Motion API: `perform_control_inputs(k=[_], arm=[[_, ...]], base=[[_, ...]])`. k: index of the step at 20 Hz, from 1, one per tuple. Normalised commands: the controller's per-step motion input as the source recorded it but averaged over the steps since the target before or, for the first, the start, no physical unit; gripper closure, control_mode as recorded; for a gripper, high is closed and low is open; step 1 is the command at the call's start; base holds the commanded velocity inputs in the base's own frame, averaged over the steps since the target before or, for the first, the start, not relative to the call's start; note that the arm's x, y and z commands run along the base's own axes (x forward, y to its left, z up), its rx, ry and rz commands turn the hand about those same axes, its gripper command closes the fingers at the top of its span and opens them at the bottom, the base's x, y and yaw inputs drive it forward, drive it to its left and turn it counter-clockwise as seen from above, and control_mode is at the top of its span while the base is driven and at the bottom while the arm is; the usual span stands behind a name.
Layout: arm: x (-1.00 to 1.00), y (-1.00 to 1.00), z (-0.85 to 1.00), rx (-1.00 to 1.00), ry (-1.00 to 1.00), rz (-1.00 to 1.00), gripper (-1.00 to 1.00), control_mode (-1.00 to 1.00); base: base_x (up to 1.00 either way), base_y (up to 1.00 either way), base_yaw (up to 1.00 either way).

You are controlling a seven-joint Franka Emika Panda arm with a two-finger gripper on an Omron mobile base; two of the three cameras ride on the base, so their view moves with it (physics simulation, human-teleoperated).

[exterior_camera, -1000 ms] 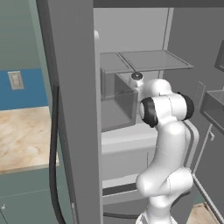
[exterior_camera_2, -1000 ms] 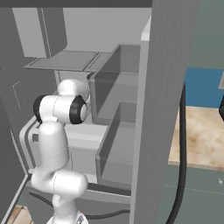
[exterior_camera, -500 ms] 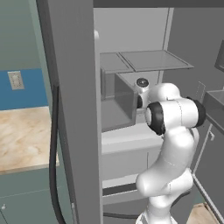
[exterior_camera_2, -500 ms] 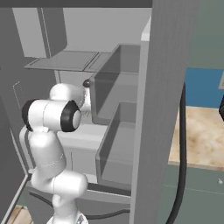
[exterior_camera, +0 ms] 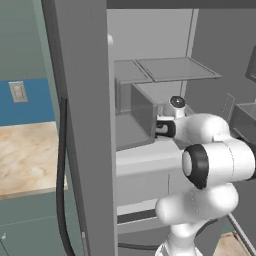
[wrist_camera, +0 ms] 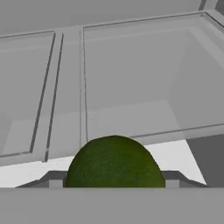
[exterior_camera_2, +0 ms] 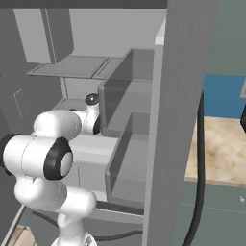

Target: Grab the lemon and lime from the fridge, place them in the blender, close the lid, and turn on the blender to create a marinade.

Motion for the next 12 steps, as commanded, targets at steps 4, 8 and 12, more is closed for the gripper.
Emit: perform_control_inputs(k=[4,8,12], arm=[[-0.71,-0.01,0.73,0.00,0.02,0.00,1.00,-1.00],[-0.87,0.00,0.53,0.00,0.03,0.00,1.00,-1.00],[-0.99,0.09,0.26,0.00,0.01,0.00,1.00,-1.00]], base=[[0.00,0.00,0.00],[0.00,0.00,0.00],[0.00,0.00,0.00]])
